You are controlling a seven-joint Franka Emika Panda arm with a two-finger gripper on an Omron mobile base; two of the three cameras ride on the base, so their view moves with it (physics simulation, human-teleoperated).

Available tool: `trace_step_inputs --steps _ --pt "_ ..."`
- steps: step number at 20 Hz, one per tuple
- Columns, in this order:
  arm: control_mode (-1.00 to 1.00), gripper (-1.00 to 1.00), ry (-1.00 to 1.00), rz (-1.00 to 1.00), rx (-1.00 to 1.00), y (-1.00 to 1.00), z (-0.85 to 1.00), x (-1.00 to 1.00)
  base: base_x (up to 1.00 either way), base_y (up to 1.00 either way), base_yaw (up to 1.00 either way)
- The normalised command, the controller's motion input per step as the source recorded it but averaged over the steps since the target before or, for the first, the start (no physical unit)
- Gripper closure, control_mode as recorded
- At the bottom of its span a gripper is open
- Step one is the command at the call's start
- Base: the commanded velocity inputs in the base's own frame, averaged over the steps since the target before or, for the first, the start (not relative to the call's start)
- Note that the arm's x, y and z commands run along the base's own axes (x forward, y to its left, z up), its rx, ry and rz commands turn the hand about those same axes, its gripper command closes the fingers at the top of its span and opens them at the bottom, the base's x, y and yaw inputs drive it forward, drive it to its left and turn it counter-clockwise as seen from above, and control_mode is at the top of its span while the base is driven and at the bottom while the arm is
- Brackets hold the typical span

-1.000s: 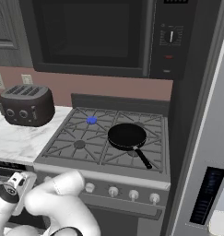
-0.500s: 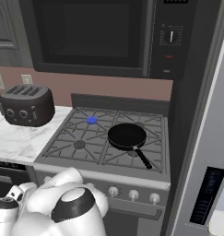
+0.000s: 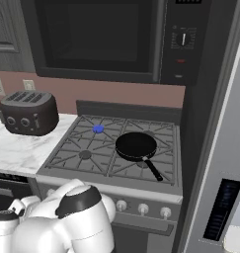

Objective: Turn off the rear left burner of the stove.

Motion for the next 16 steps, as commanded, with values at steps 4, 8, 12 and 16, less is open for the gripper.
trace_step_inputs --steps 4,8,12,16 --pt "-1.0 -1.0 0.0 0.0 0.01 -0.47 0.01 0.39 0.0 0.0 0.0" --pt "-1.0 -1.0 0.0 0.0 0.0 -0.52 0.0 0.23 0.0 0.0 0.0" --pt "-1.0 -1.0 -0.06 0.0 0.0 -0.39 0.0 0.18 0.0 0.0 0.0" --pt "-1.0 -1.0 -0.02 0.0 0.0 -0.29 0.0 0.42 0.0 0.0 0.0"
